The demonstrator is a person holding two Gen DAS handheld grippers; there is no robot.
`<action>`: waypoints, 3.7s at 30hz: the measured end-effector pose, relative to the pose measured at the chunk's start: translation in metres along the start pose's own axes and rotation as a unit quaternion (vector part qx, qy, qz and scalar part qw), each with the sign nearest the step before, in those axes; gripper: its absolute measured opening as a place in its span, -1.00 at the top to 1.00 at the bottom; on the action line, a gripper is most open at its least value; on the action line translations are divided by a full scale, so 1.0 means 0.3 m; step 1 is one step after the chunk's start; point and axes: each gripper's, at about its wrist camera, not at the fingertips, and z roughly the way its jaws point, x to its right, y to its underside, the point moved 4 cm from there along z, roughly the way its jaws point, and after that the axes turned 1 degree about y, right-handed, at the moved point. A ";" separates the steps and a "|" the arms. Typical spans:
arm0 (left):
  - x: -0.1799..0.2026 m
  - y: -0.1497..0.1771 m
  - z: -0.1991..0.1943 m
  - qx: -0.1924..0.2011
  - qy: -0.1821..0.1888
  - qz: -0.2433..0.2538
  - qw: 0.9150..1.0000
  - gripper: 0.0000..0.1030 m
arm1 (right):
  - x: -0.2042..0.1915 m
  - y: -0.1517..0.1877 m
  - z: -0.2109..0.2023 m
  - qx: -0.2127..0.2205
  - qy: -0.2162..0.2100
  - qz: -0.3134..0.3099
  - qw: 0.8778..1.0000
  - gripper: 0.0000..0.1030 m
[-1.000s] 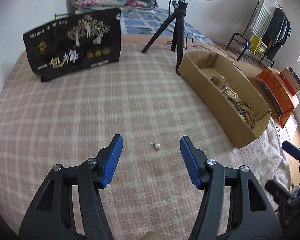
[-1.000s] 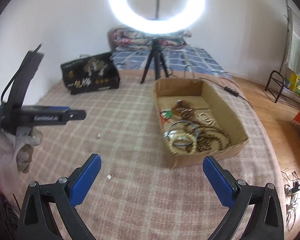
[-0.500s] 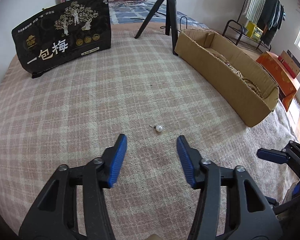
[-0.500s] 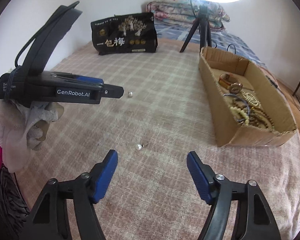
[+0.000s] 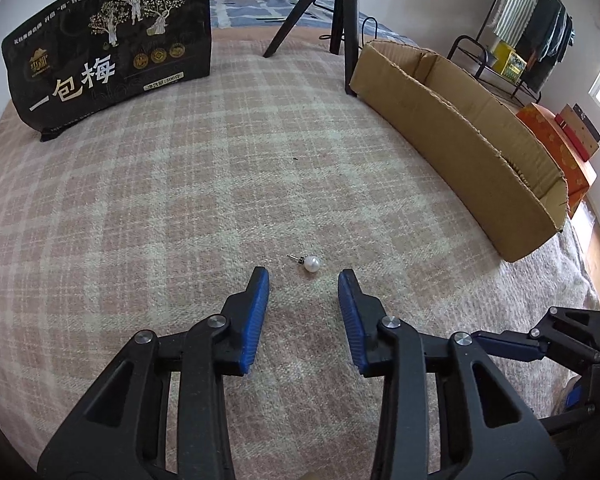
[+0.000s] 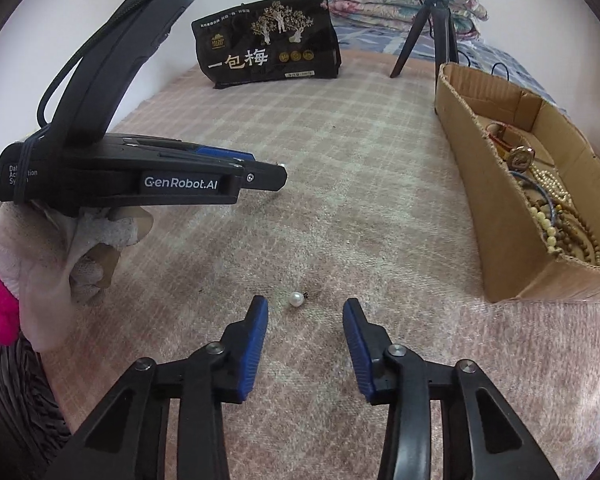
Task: Organize jewelry
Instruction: 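Close left gripper on a pearl earring while right gripper grasps the other pearl earring, then carry the earring in left gripper while right gripper carries its earring to the box, then open left gripper over the box while right gripper releases its earring into it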
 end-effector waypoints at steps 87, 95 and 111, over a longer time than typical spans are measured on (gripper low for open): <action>0.204 -0.277 -0.187 0.106 0.021 0.015 0.994 0.87 | 0.268 -0.146 -0.366 0.113 0.063 0.078 0.989 0.84; 0.246 -0.393 -0.141 0.110 0.031 0.011 0.993 0.87 | 0.345 -0.191 -0.369 0.115 0.075 0.088 0.987 0.84; 0.378 -0.565 -0.017 0.118 0.043 0.021 0.992 0.87 | 0.478 -0.233 -0.300 0.093 0.087 0.111 0.986 0.84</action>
